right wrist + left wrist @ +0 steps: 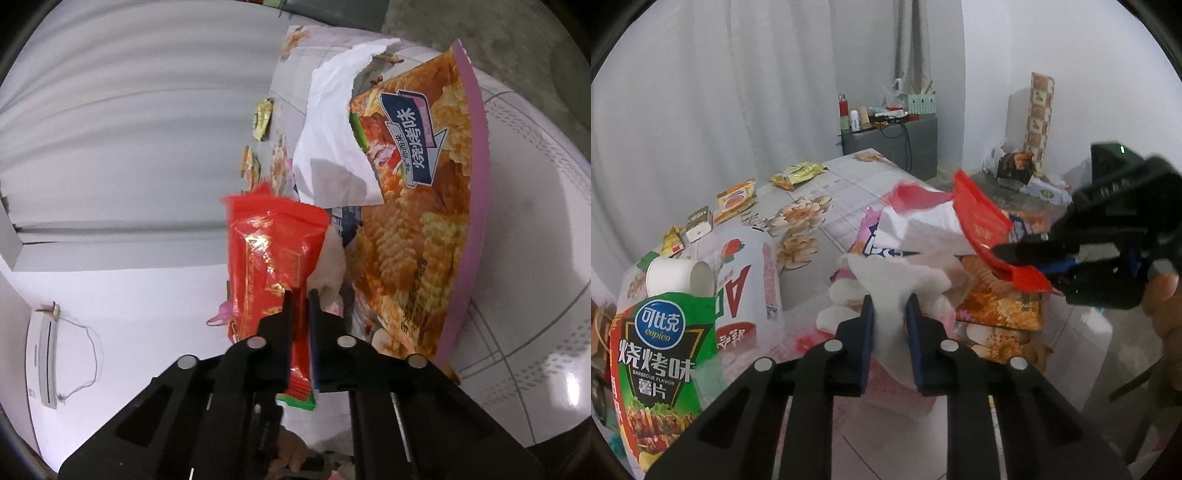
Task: Collect trash
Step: 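Grasp the white tissue with the left tool while the right tool grasps the red candy wrapper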
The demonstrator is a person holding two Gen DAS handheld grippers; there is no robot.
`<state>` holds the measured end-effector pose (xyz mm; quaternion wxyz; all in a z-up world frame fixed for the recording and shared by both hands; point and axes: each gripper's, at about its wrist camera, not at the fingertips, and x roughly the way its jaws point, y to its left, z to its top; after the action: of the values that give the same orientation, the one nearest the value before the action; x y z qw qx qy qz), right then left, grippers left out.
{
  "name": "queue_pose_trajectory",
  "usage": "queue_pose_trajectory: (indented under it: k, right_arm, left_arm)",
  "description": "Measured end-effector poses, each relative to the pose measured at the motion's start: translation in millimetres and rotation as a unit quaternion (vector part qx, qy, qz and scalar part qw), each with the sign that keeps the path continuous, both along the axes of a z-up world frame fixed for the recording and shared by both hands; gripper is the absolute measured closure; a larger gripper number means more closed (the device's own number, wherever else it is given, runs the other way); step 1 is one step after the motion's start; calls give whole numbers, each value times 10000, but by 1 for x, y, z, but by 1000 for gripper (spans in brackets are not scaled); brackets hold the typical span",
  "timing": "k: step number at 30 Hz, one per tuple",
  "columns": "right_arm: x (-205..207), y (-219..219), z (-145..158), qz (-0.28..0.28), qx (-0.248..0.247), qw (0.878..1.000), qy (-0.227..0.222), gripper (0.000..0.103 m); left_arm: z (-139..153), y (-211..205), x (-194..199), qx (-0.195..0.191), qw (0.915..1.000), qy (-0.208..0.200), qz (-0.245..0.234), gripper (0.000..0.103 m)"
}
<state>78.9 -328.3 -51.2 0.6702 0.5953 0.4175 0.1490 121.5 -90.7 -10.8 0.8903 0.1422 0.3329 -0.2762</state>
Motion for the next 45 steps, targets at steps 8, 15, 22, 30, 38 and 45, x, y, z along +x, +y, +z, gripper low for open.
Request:
queue_pose_trajectory:
  k: [8, 15, 22, 30, 38, 45]
  right_arm:
    - [-19, -5, 17, -96, -74, 9992, -392, 98]
    - [-25, -3, 22, -182, -145, 9972, -711, 98]
    - [-32, -6, 24, -222, -255, 9954, -897, 98]
    - [-49, -19, 28, -365, -344, 9930, -1070, 98]
    - [-71, -35, 34, -589, -316, 9907, -1185, 98]
    - [-93, -61, 33, -956, -350, 9869, -1255, 98]
  left_arm:
    - [23, 26, 2, -1023, 9945, 203, 70, 88]
    - [45, 45, 8, -1831, 9825, 292, 182, 89]
    - [74, 51, 6, -2451, 9693, 158, 110, 89]
    - [96, 51, -5, -2637, 9646, -52, 3, 89]
    - [102, 35, -18, -2591, 9657, -28, -179, 89]
    - [106, 3, -30, -2525, 9662, 63, -525, 89]
